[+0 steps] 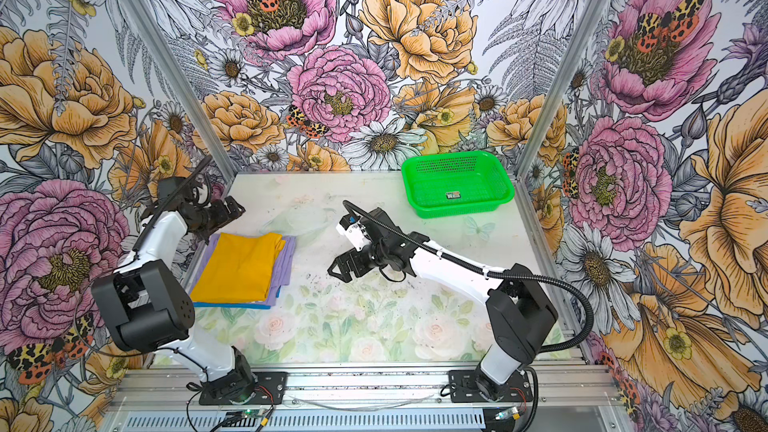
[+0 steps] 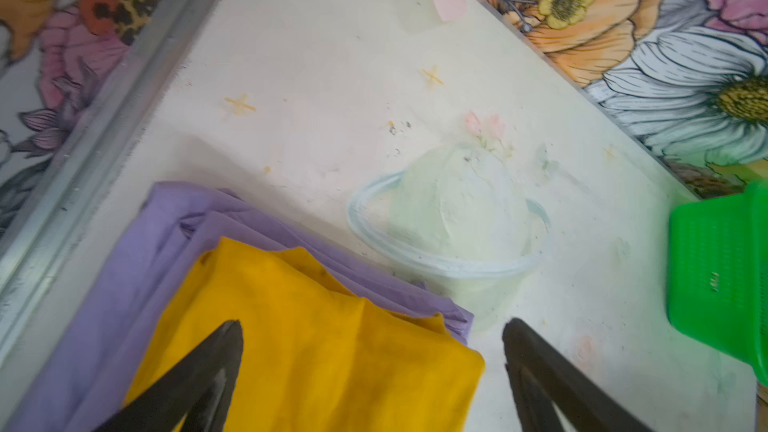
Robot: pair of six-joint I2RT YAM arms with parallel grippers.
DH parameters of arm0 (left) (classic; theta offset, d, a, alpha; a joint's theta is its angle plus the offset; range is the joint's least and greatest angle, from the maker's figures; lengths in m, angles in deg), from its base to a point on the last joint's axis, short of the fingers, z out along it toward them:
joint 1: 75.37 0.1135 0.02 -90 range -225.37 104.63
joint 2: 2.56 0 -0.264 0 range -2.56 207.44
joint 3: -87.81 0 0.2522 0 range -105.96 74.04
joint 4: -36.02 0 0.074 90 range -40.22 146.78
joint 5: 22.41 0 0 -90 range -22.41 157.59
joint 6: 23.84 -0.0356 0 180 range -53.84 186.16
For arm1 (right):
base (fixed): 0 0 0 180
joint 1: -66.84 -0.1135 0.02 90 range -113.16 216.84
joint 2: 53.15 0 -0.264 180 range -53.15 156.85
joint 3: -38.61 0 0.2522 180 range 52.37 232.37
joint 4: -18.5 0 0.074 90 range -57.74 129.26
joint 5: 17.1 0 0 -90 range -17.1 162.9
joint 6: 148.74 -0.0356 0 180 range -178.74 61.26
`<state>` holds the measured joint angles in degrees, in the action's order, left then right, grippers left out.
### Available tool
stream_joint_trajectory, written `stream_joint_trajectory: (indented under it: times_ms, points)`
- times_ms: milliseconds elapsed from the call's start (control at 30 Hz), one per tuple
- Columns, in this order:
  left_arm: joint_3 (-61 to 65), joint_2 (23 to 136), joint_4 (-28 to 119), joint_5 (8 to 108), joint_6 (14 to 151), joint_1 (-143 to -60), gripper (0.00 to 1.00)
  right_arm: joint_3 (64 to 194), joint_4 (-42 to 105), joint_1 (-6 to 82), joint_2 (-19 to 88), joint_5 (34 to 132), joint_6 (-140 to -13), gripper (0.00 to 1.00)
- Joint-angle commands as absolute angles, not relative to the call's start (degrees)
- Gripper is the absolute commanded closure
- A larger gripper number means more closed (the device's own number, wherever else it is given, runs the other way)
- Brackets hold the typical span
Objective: Fold and stack the t-shirts
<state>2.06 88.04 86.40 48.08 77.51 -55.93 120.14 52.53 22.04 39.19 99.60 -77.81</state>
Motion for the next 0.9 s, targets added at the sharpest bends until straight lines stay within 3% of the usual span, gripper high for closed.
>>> stream_joint_trajectory:
  times_ms: [0, 200, 400, 867]
  points:
    - [11.0, 84.0, 72.7, 43.5, 86.7, -59.6, 0.01, 118.6, 51.6, 21.7, 35.7, 98.4, -79.1, 0.04]
    - [25.5, 81.2, 46.3, 41.9, 97.9, -63.2, 0.01, 115.0, 51.6, 21.7, 31.4, 96.9, -80.6, 0.04]
    - [29.2, 87.7, 30.3, 37.3, 103.9, -66.9, 0.02, 111.2, 51.7, 20.1, 27.3, 94.6, -82.2, 0.04]
    - [33.6, 93.7, 15.6, 38.4, 106.2, -71.2, 0.01, 111.6, 51.7, 15.6, 26.7, 92.9, -81.8, 0.03]
